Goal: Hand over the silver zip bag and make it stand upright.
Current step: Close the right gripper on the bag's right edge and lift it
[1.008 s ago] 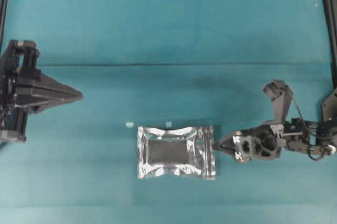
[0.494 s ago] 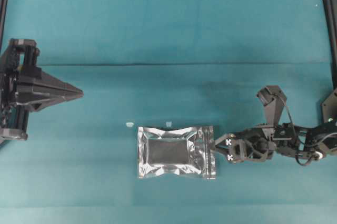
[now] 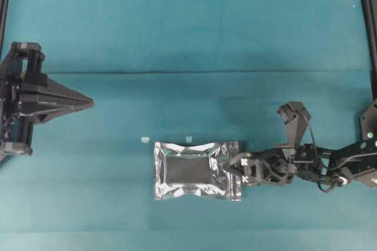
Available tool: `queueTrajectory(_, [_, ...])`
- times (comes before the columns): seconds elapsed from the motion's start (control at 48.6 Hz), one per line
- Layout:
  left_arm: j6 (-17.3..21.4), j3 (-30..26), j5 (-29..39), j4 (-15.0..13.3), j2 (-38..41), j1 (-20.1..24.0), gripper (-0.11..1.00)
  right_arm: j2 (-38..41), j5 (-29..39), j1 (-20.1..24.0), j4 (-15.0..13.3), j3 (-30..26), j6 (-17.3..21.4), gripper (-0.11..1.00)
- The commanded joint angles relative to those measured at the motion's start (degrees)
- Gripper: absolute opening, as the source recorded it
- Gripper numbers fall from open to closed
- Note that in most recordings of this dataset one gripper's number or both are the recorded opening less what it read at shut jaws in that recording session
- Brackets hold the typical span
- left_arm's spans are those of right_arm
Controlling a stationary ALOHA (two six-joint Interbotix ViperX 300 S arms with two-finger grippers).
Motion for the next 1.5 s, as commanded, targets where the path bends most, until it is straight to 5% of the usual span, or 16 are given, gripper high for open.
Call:
queueTrajectory(0.0, [-0.09,-0.53,-0.26,0.18,0.18,0.26,-0.01,0.88,-0.09,0.53,-0.18,-1.67,0.7,0.88])
queueTrajectory(0.514, [-0.09,-0.26,-0.35,0.18,-0.18,0.26,-0.01,2.64,-0.35,-0.35,-0.09,-3.78,-0.26,0.8])
queueTrajectory(0.638, [-0.09,-0.26,-0.35,0.18,-0.35,0.26,-0.01,2.55,-0.35,-1.14,-0.09,-3.69,-1.23,0.6])
queueTrajectory(0.843, [-0.18,-0.26,-0.26,0.18,-0.97,0.26,-0.01,2.46,-0.35,-1.67,-0.09,-3.96,-1.49,0.12])
queueTrajectory(0.926, [-0.18,-0.18,-0.26,0.18,-1.14,0.26,-0.01,2.37,-0.35,-1.76,-0.09,-4.04,-1.58,0.04])
queueTrajectory(1.255, [-0.18,-0.18,-0.26,0.18,-1.23,0.26,-0.01,-0.35,0.18,-1.93,-1.14,-4.13,-2.9,0.03])
queueTrajectory(1.481, [-0.18,-0.18,-0.26,0.18,-1.23,0.26,-0.01,-6.94,8.96,-4.57,-1.58,-5.8,-14.77,0.03])
